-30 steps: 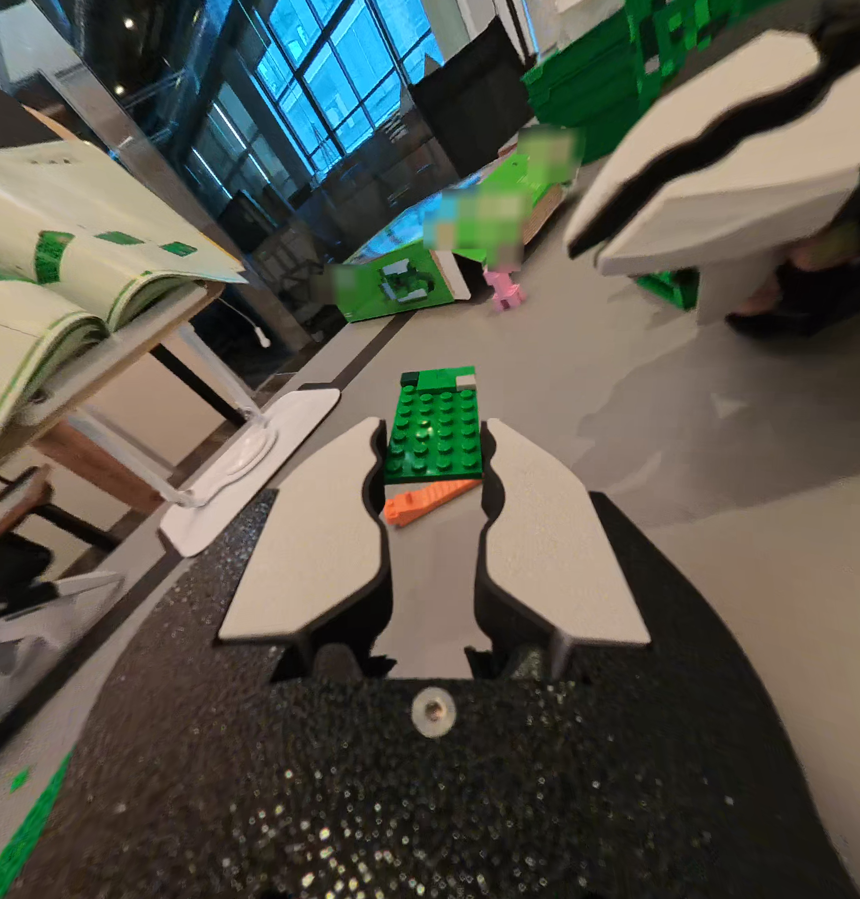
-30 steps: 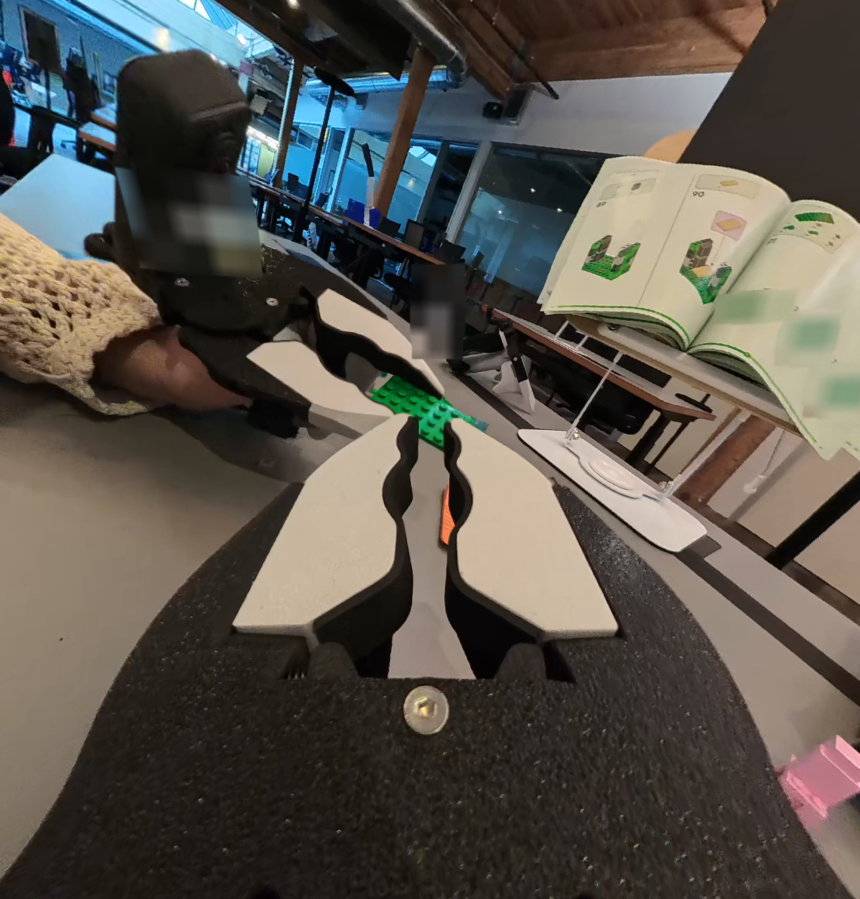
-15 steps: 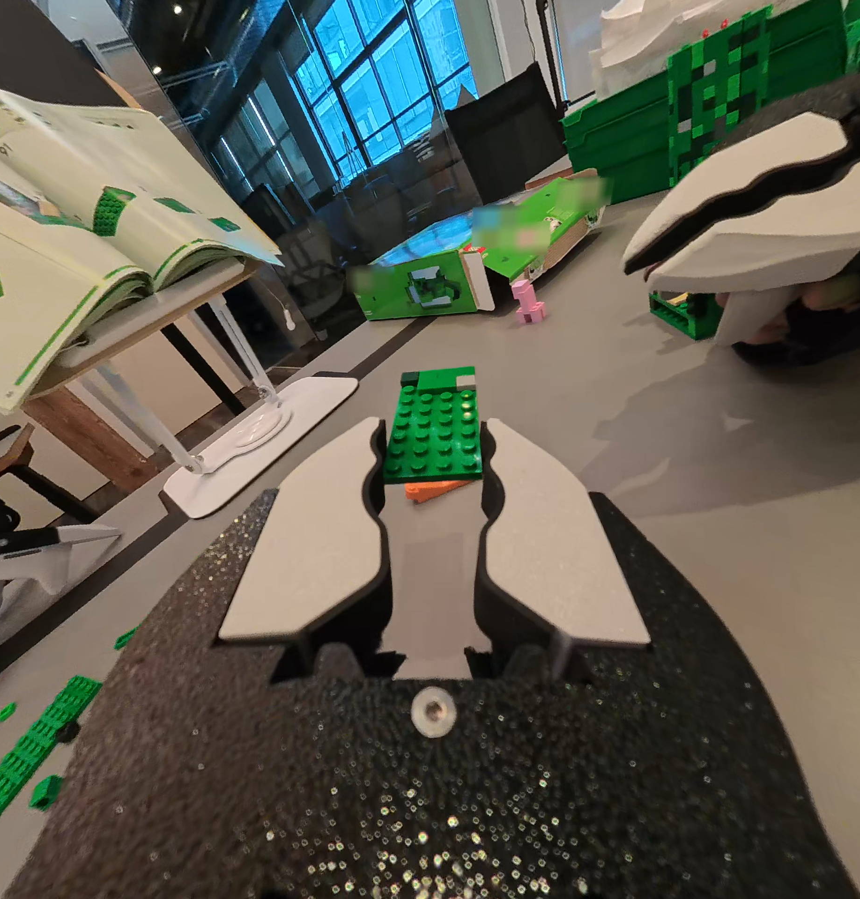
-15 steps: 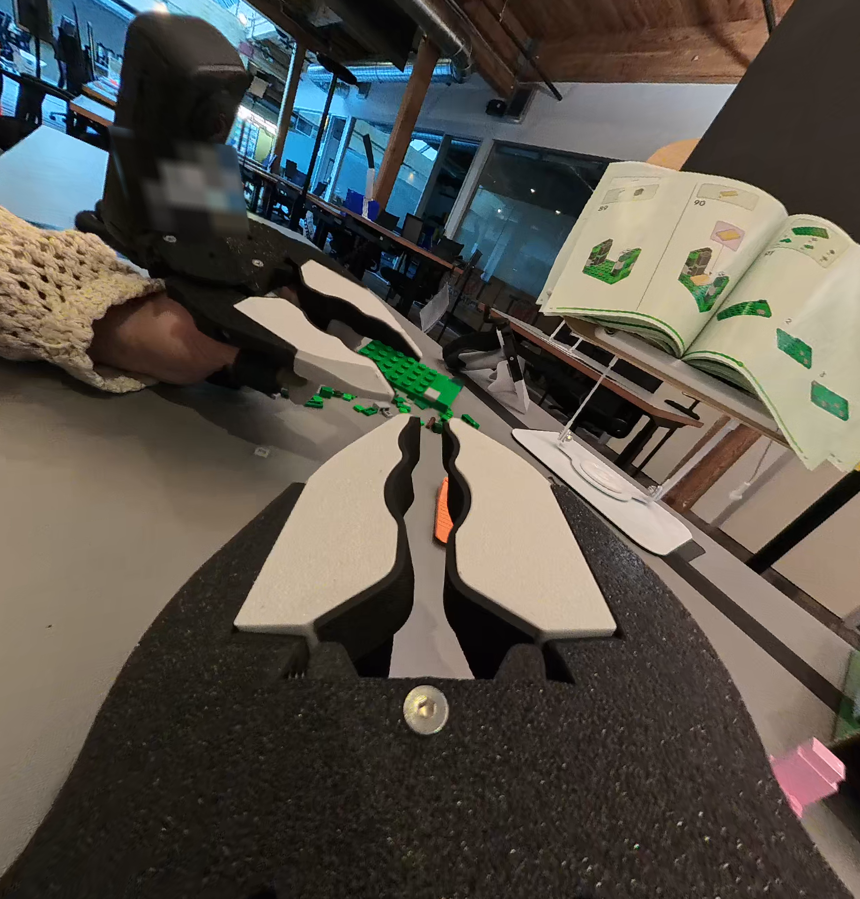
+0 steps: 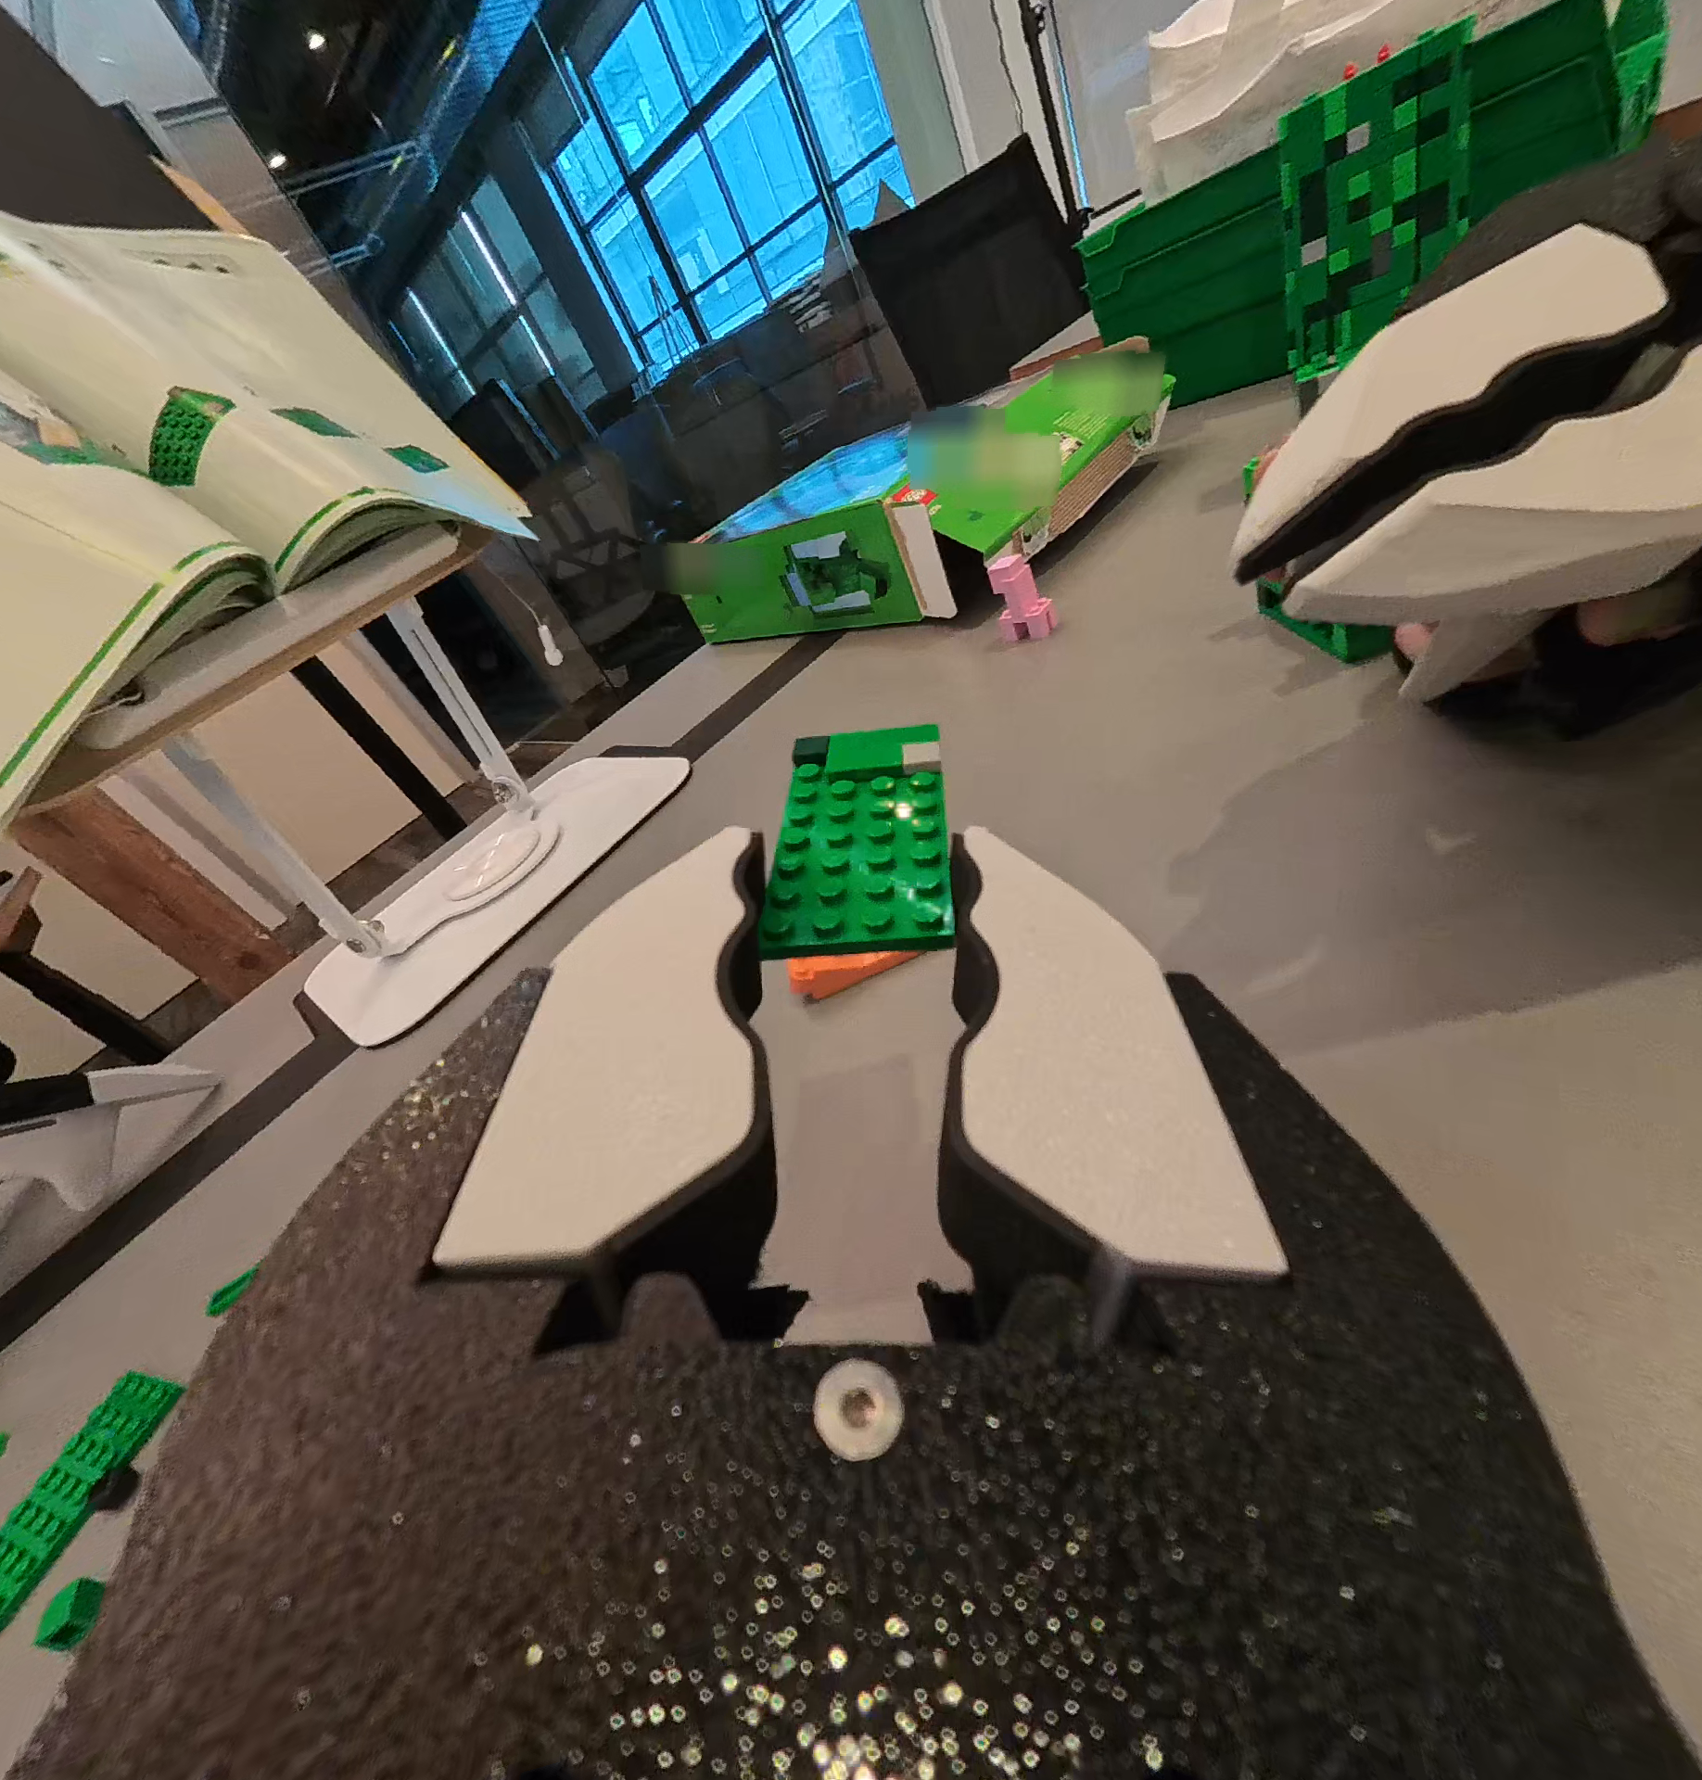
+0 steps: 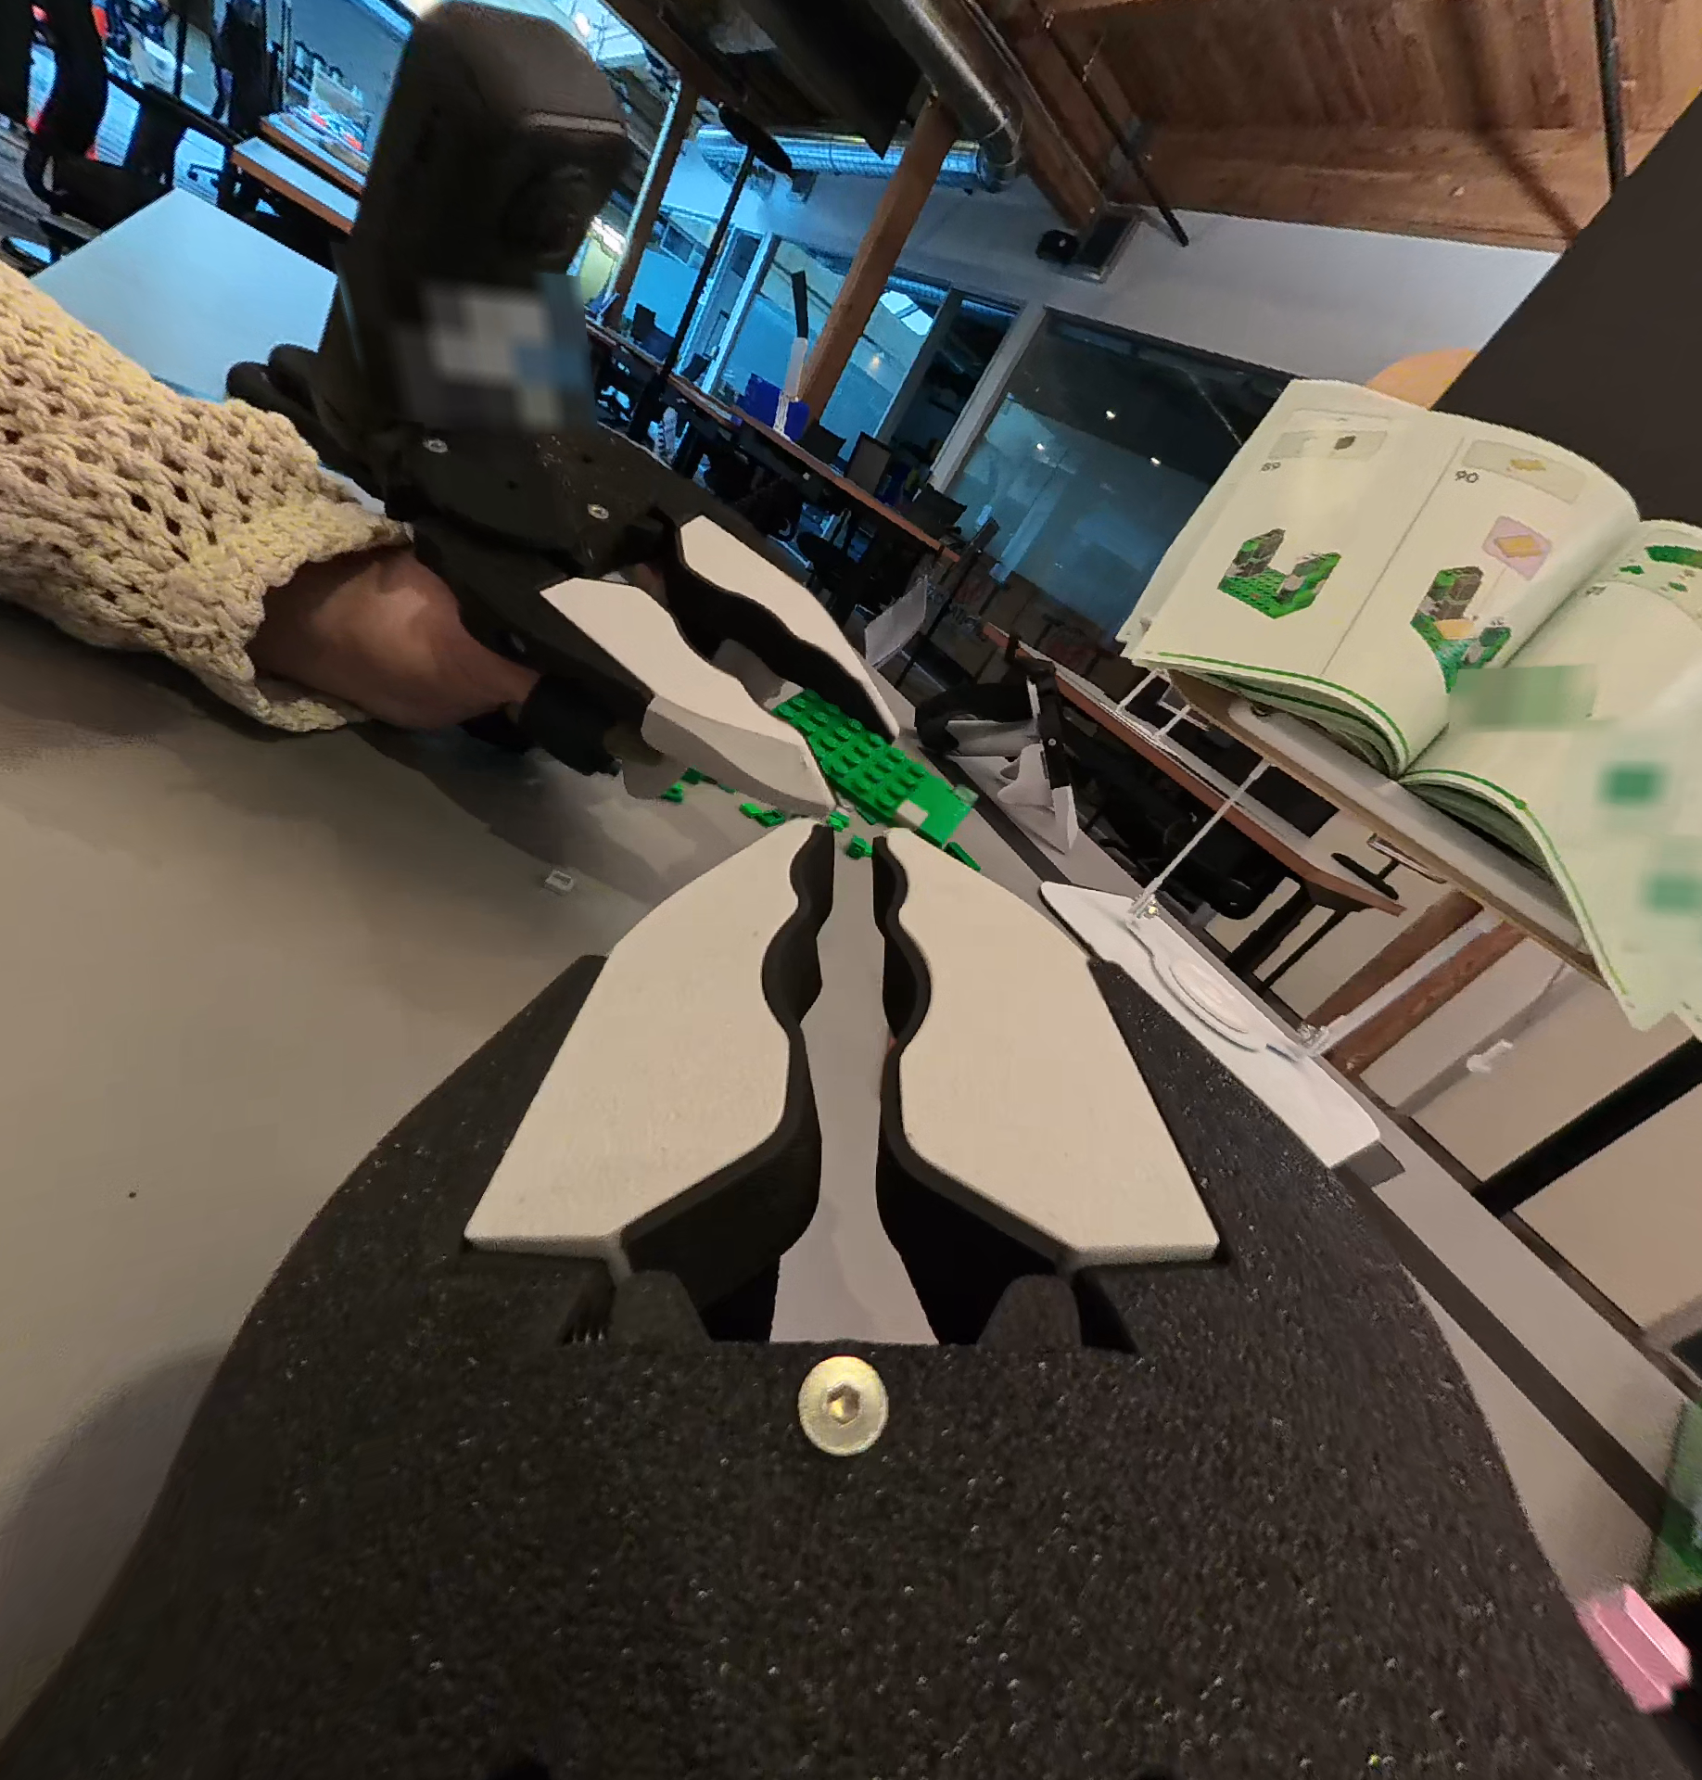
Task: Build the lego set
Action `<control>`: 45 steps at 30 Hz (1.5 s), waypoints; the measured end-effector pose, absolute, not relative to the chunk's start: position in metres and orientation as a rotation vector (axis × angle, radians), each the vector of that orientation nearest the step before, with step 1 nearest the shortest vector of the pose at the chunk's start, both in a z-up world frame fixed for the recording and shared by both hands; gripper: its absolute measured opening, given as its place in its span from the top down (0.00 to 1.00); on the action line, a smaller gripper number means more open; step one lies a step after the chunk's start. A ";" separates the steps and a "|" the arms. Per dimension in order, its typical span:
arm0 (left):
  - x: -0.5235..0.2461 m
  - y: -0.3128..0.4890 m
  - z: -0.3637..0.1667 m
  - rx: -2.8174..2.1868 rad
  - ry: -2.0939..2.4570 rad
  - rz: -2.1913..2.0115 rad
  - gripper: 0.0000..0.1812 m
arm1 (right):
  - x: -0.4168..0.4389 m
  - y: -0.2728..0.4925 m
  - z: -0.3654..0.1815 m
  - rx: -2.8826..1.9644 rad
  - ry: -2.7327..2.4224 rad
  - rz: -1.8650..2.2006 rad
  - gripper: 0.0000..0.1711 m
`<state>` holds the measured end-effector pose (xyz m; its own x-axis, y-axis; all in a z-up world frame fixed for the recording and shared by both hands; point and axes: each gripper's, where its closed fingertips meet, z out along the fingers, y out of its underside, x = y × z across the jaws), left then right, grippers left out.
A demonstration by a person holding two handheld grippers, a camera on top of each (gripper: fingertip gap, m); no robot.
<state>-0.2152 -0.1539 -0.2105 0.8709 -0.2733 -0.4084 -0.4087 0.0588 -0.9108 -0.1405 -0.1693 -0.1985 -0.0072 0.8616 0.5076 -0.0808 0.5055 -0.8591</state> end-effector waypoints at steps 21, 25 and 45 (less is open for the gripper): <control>-0.204 -0.154 -0.217 -1.565 0.624 0.060 0.80 | -0.140 -0.174 -0.200 -0.723 -1.399 0.899 0.98; -0.206 -0.158 -0.213 -1.572 0.621 0.007 0.80 | -0.140 -0.174 -0.200 -0.722 -1.400 0.899 0.98; -0.215 -0.157 -0.216 -1.553 0.608 0.031 0.80 | -0.140 -0.176 -0.201 -0.711 -1.414 0.892 0.98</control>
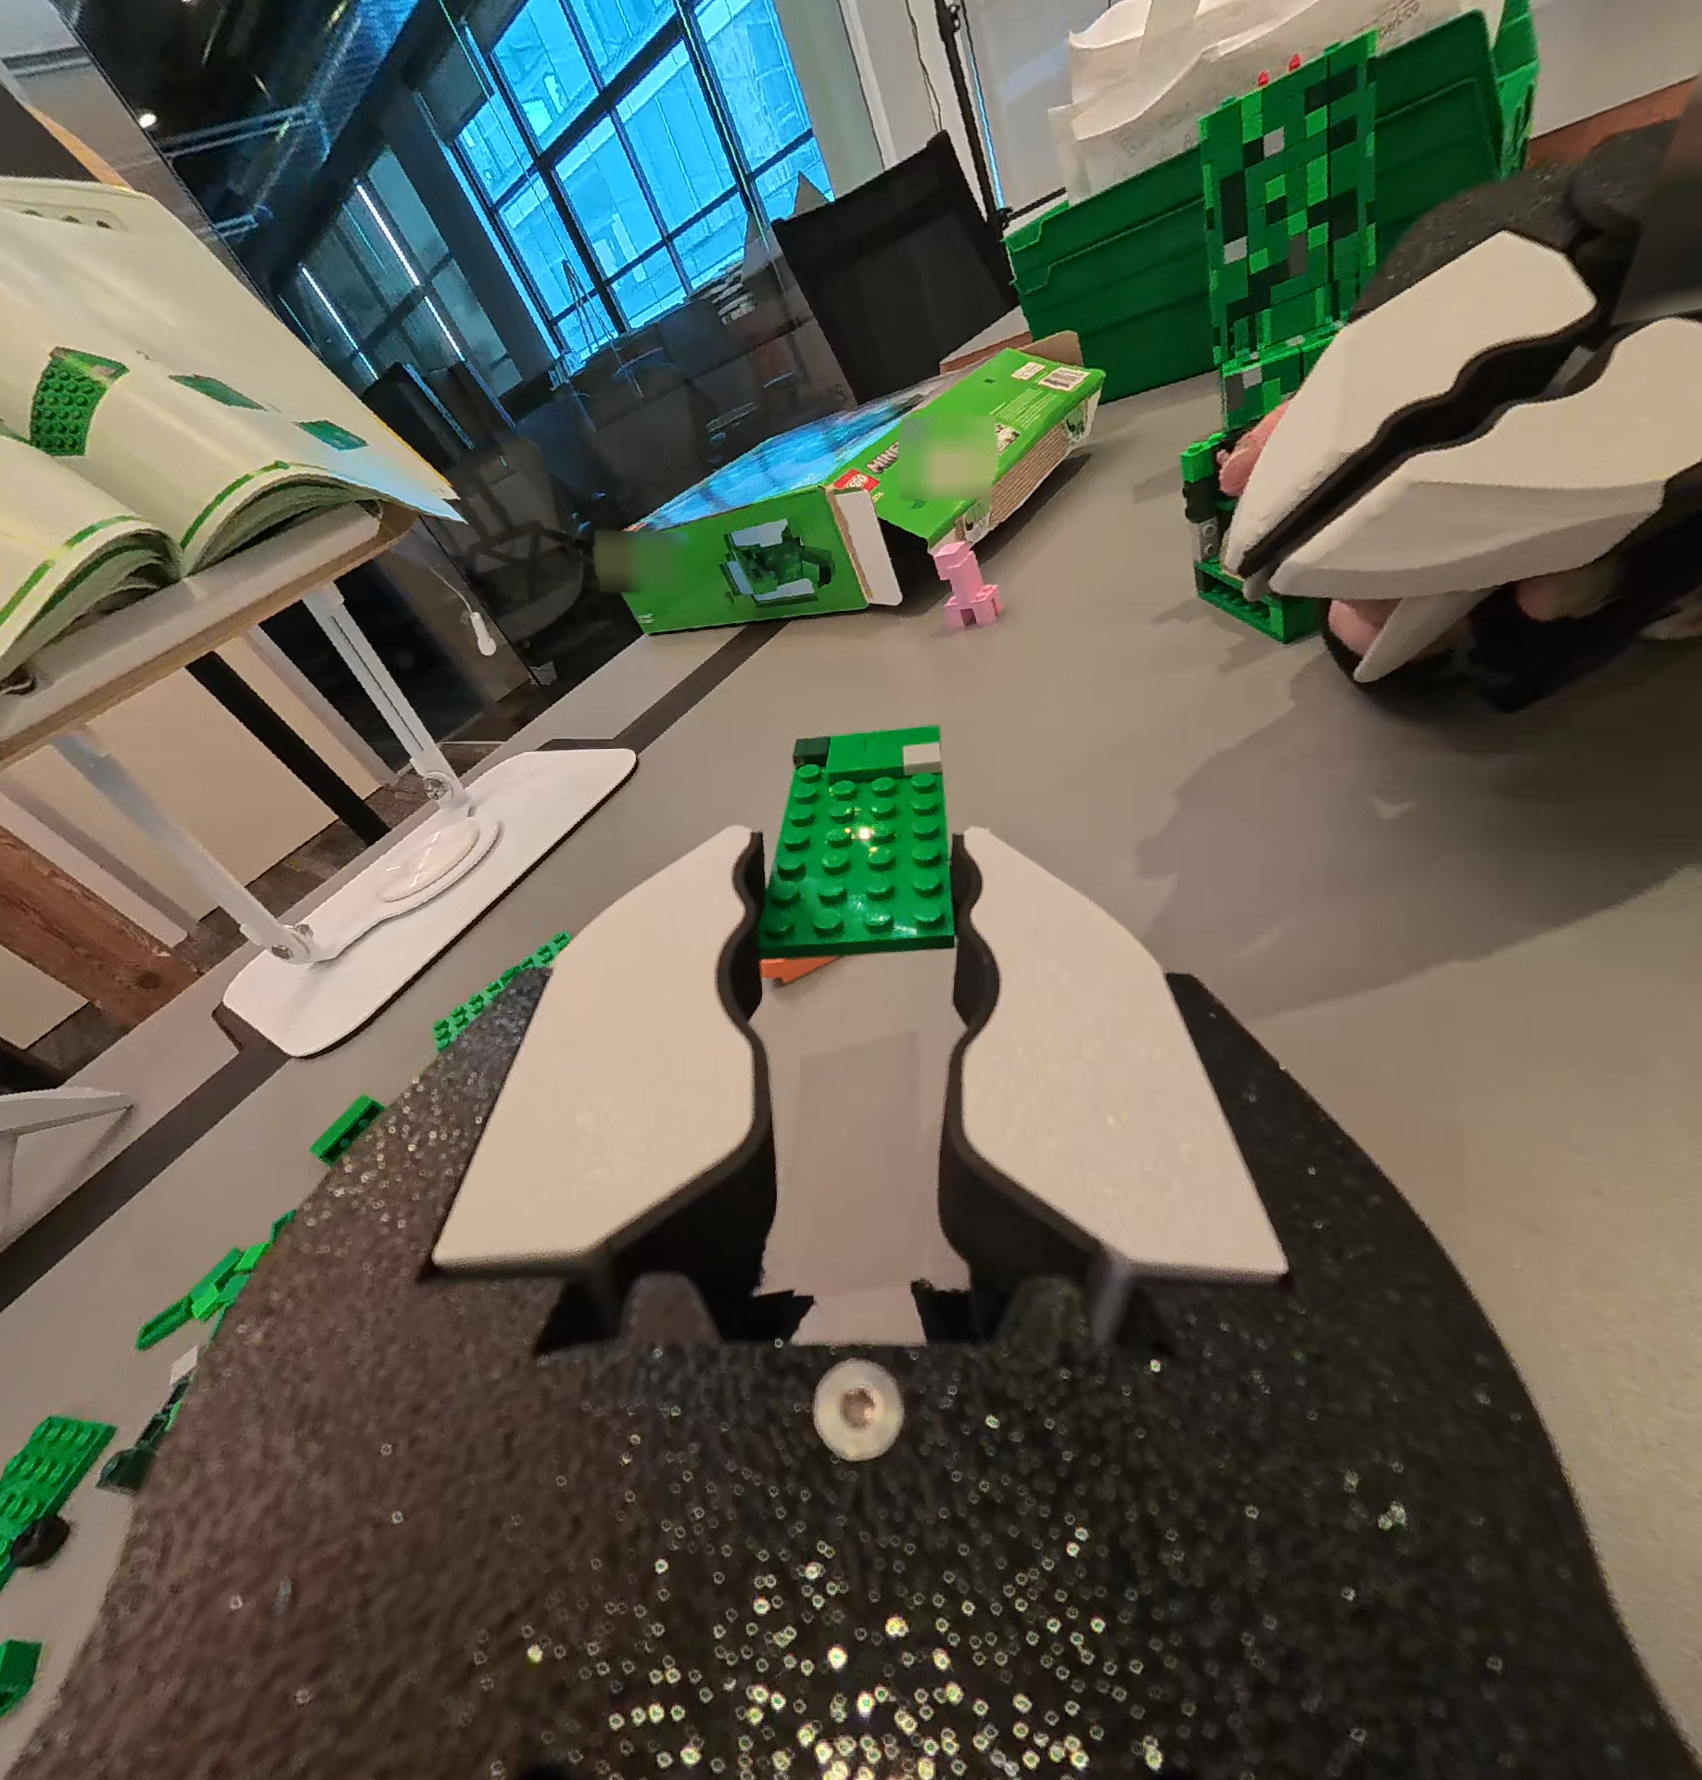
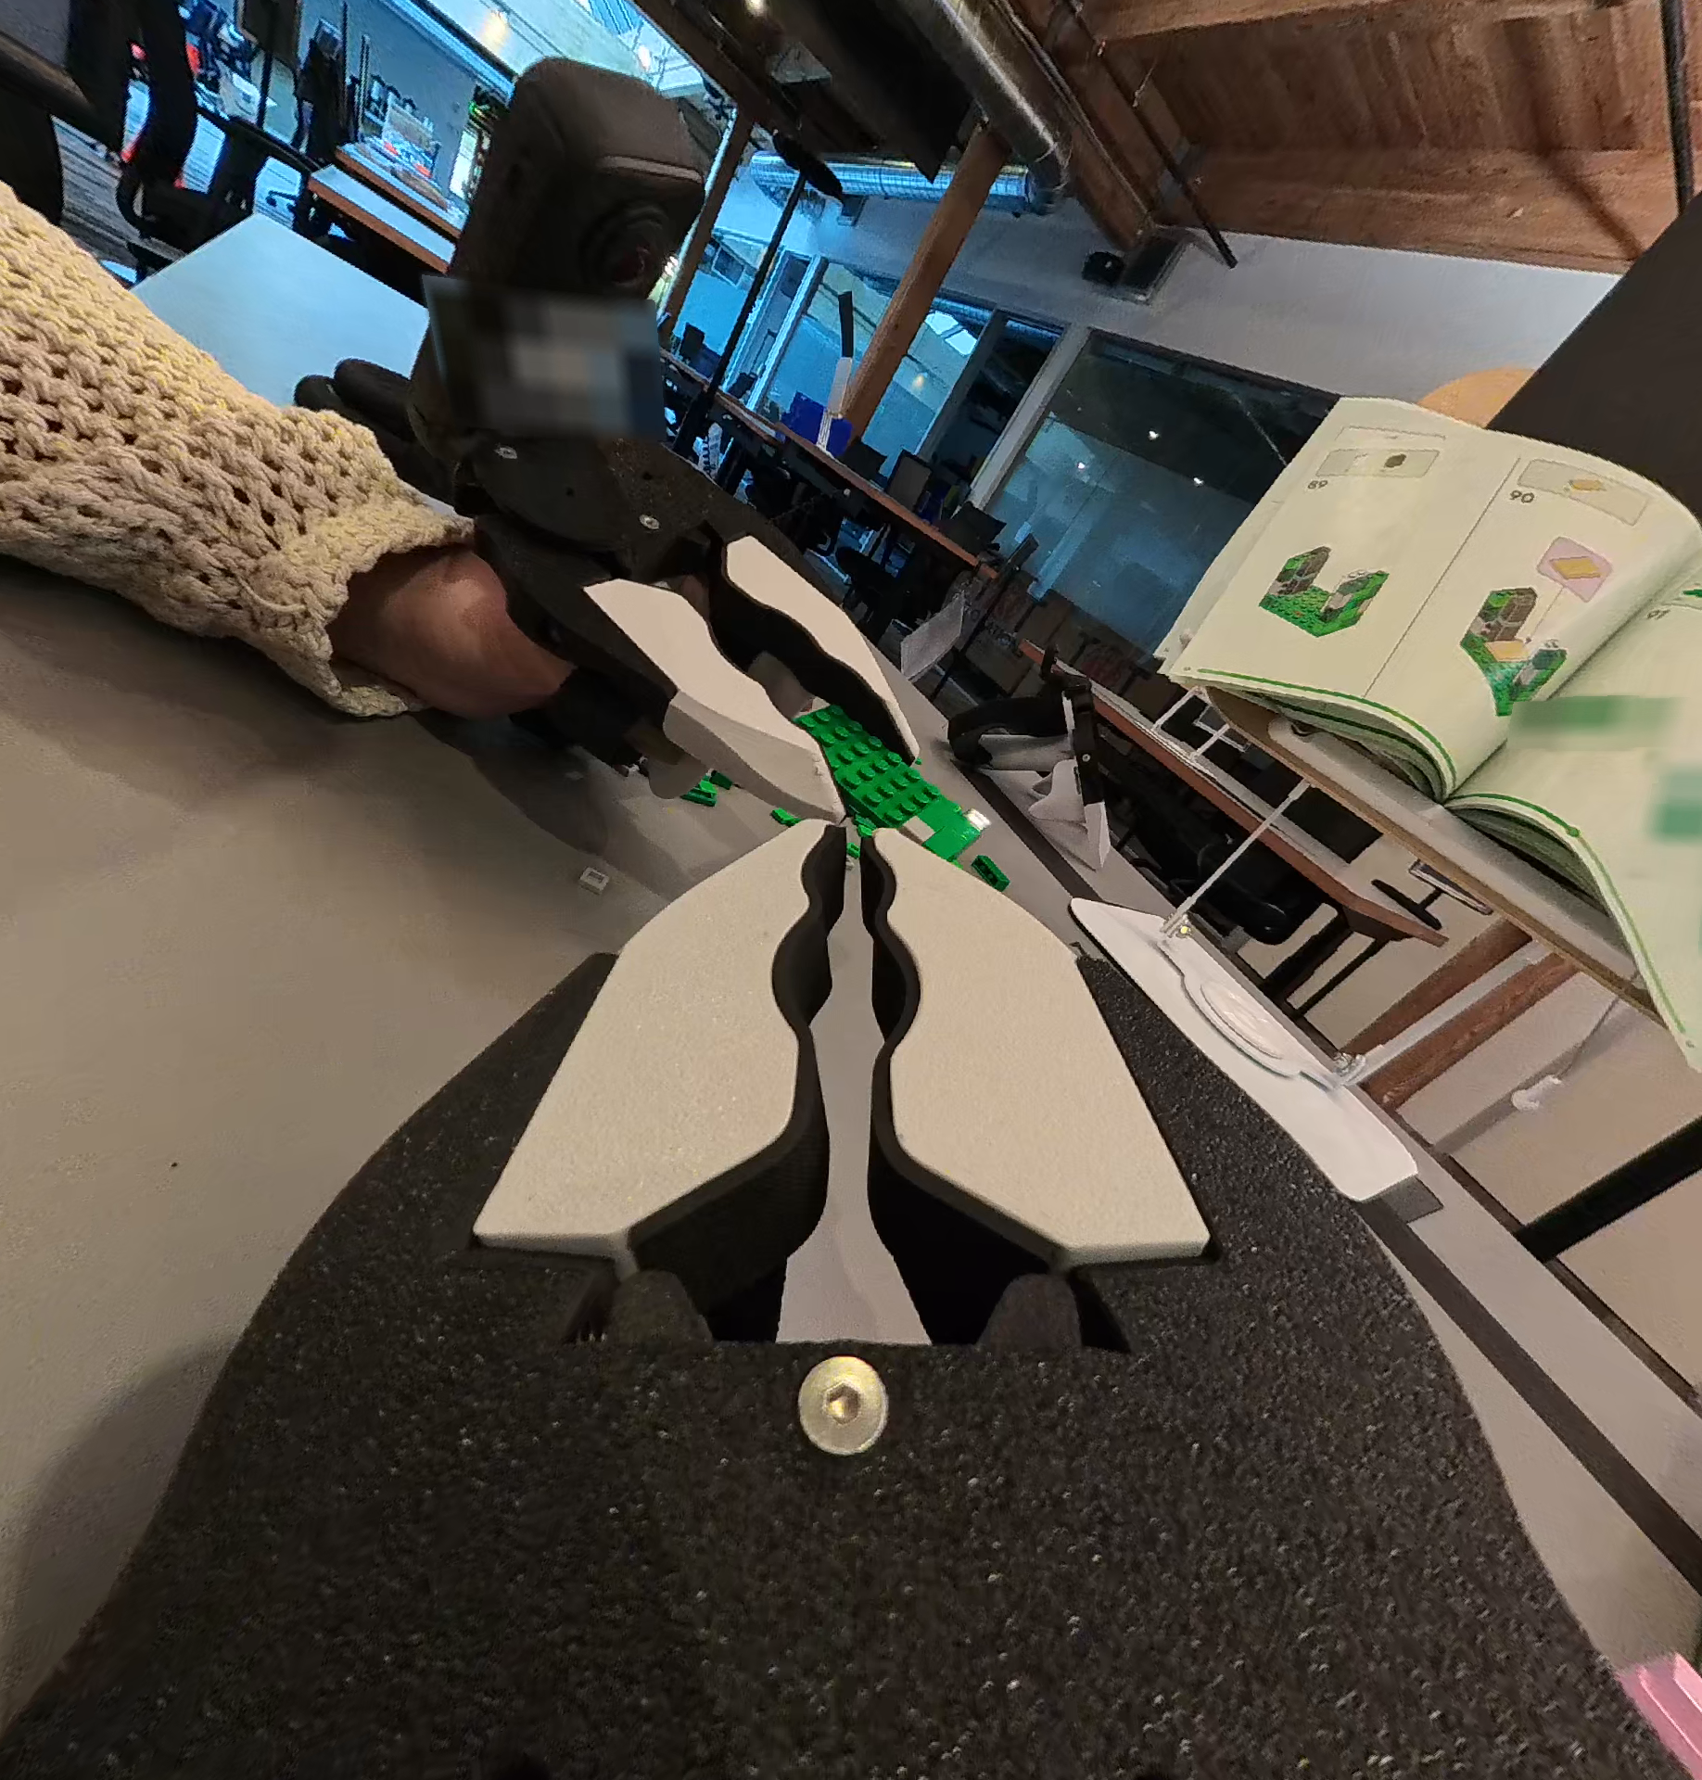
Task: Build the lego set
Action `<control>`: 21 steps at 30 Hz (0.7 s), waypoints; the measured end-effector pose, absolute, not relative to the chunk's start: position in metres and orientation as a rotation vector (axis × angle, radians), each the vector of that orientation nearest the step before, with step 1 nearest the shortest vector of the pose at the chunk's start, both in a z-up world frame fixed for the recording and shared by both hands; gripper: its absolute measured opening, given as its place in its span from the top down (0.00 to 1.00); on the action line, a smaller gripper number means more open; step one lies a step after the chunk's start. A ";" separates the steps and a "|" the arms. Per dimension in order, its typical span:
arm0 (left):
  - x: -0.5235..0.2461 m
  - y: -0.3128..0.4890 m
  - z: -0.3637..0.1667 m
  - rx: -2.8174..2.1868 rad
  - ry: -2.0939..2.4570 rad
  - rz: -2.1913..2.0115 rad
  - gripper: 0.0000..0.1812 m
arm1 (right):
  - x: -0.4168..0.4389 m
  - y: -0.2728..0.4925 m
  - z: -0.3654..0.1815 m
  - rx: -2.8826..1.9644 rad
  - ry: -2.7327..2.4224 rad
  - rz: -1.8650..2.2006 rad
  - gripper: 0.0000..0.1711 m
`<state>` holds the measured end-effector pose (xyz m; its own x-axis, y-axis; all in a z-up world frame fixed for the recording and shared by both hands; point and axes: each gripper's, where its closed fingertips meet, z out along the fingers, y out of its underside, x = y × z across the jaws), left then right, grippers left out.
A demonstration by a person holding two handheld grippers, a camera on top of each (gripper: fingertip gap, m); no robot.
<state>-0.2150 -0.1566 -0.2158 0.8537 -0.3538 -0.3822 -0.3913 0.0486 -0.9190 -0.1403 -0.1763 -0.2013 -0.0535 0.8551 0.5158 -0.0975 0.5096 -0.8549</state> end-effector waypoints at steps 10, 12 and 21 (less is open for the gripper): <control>-0.214 -0.157 -0.217 -1.556 0.619 0.034 0.80 | -0.140 -0.177 -0.202 -0.706 -1.421 0.888 0.98; -0.214 -0.157 -0.217 -1.557 0.618 0.032 0.80 | -0.140 -0.177 -0.202 -0.705 -1.422 0.888 0.99; -0.214 -0.157 -0.217 -1.556 0.624 0.039 0.80 | -0.141 -0.178 -0.203 -0.698 -1.432 0.881 0.99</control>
<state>-0.2141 -0.1565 -0.2174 0.8461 -0.3590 -0.3939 -0.4049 0.0474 -0.9131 -0.1407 -0.1782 -0.2033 -0.0637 0.8453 0.5306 -0.0930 0.5243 -0.8464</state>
